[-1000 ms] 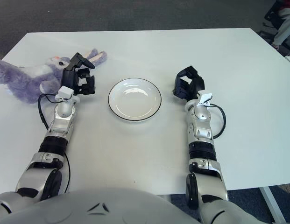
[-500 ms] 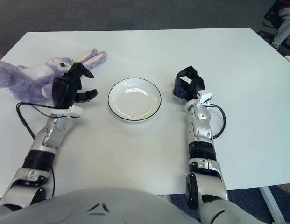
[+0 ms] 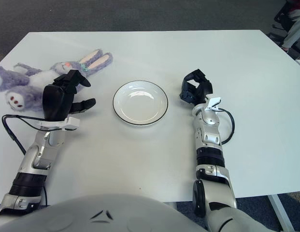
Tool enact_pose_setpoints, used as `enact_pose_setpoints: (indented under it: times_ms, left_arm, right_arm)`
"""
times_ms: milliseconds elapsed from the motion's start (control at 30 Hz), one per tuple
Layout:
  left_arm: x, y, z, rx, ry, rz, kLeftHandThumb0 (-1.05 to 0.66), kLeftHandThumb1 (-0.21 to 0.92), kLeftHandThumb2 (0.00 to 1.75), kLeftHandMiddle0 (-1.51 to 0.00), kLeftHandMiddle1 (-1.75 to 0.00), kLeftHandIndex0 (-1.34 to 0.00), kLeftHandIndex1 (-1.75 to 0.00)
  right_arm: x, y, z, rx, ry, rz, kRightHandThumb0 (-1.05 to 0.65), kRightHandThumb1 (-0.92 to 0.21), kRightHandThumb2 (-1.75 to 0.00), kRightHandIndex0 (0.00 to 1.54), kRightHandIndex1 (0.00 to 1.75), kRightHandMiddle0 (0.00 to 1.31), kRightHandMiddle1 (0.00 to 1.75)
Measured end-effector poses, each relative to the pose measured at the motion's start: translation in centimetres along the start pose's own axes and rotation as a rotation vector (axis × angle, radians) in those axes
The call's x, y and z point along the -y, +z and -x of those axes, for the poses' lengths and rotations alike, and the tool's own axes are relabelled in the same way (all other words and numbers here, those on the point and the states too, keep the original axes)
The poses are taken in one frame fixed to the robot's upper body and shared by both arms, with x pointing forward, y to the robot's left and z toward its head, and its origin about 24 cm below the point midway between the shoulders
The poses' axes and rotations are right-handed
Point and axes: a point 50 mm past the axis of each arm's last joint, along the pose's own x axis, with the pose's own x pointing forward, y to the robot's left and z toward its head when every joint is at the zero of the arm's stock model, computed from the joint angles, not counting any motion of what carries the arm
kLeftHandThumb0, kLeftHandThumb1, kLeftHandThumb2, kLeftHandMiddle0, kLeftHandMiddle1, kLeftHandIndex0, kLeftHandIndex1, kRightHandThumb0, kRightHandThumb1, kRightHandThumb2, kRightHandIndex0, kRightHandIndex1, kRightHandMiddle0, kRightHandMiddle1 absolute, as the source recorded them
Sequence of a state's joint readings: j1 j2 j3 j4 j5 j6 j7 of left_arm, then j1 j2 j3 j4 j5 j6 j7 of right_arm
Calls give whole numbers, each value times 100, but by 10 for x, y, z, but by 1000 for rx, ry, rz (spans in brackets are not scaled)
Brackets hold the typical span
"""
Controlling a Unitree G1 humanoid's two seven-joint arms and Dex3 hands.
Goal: Put the doll into the plate.
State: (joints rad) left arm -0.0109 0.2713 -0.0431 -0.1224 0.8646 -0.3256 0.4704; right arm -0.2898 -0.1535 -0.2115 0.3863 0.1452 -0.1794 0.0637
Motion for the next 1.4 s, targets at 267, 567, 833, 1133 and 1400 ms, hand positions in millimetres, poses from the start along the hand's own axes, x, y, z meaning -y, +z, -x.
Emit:
enact_pose_setpoints:
  times_ms: [267, 567, 833, 1133, 1400]
  left_arm:
    - [-6, -9, -9, 10, 0, -67, -36, 86, 53, -44, -120, -29, -167]
    - [-24, -22, -28, -4, 18, -203, -73, 89, 58, -25, -89, -3, -123]
    - [-34, -31, -32, -25, -20, -345, -77, 90, 49, -18, -72, 0, -111]
    - [-48, -47, -46, -34, -81, -596, -83, 92, 44, -14, -45, 0, -97]
    - [-52, -60, -52, -79, -99, -758, -90, 92, 46, -15, -32, 0, -92]
  right_arm:
    - [0, 0, 0, 1, 2, -1, -43, -50, -109, 96, 175, 47, 175]
    - [0, 0, 0, -2, 3, -3, -43, -50, -109, 97, 175, 47, 175]
    - [0, 0, 0, -3, 8, -1, -43, -50, -108, 95, 175, 47, 175]
    - [1, -1, 0, -11, 7, 1, -43, -50, -108, 95, 175, 47, 175]
    - [1, -2, -1, -13, 10, -4, -43, -50, -109, 97, 175, 47, 175]
